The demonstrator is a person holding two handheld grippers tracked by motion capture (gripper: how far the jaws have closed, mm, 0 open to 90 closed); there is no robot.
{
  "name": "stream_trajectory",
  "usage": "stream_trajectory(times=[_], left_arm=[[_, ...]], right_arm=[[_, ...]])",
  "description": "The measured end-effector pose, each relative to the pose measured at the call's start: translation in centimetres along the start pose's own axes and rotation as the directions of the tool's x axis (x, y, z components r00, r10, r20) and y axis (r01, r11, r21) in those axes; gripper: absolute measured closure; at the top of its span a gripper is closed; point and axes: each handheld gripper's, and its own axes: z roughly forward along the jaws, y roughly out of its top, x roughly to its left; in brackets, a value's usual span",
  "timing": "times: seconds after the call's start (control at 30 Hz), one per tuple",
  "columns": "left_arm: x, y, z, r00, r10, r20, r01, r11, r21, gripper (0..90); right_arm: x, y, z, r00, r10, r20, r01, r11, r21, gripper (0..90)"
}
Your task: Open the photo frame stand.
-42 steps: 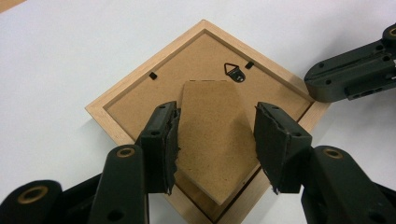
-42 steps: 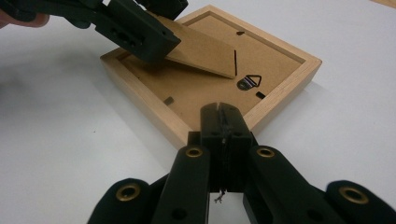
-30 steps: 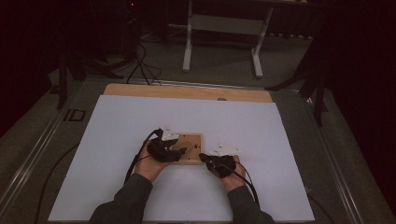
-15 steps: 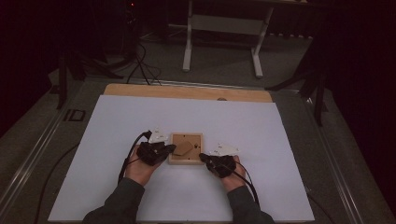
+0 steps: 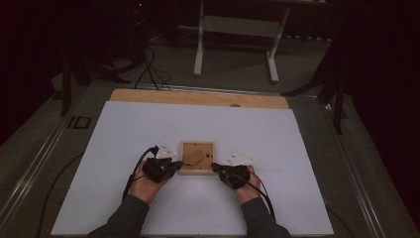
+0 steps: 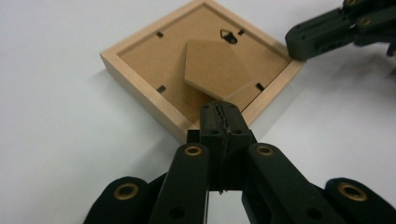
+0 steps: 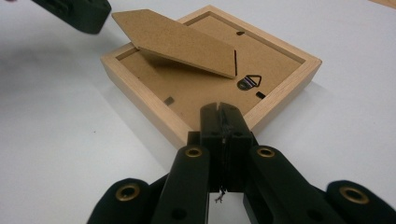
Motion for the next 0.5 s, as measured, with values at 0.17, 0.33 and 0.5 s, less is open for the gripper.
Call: stream_trajectory(times=[0.17,0.33,0.5], left_arm=[[-0.3,0.0,0.7,1.0000,0.007,-0.005,-0.007,0.9998,0.019,89.4],[-0.3,0.2,1.0,1.0000,0.001,-0.004,-0.001,0.9997,0.023,89.3],[-0.3,0.6,0.9,1.0000,-0.010,0.000,0.010,0.9999,0.005,89.3]], right_arm=[[0.0,0.0,0.0,1.0000,0.000,0.000,0.000,1.0000,0.000,89.1],[0.0,0.0,0.0,1.0000,0.001,0.001,-0.001,1.0000,-0.001,89.1],[0.0,0.0,0.0,1.0000,0.001,0.001,-0.001,1.0000,-0.001,89.1]])
